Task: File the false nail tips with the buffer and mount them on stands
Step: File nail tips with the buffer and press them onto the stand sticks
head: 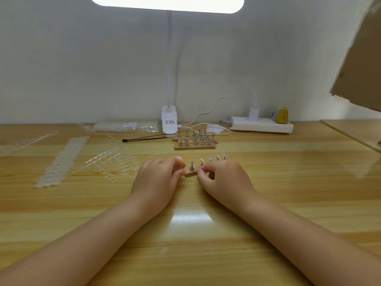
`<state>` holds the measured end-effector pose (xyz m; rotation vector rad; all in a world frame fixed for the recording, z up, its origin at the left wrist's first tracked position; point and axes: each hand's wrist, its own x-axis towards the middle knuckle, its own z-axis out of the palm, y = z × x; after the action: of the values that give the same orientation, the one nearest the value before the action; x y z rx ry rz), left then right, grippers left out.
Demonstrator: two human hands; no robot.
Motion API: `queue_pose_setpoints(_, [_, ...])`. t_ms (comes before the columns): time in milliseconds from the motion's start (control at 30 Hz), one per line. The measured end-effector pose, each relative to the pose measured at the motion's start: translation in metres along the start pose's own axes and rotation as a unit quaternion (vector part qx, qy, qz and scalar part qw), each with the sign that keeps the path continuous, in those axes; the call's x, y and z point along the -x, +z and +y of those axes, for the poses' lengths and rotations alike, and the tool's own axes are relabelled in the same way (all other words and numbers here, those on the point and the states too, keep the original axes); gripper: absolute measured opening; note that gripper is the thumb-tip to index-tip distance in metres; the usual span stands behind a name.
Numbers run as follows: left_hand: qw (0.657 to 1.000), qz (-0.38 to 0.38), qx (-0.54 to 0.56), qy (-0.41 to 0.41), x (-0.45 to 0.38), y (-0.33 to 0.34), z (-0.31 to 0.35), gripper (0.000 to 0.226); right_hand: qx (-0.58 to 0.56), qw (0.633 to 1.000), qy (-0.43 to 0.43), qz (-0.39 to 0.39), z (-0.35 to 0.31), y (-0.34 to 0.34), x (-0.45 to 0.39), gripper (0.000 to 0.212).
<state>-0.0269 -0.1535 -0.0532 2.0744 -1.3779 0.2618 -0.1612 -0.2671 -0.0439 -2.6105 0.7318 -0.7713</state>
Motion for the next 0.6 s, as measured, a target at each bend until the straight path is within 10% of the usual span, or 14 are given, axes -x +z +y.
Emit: queue_pose_setpoints(600, [0.986,0.124,0.071,0.09,0.009,-0.009,0.017,0.016,-0.122,0.986,-0.077,0.079,0.0,0.001,0.001,0.004])
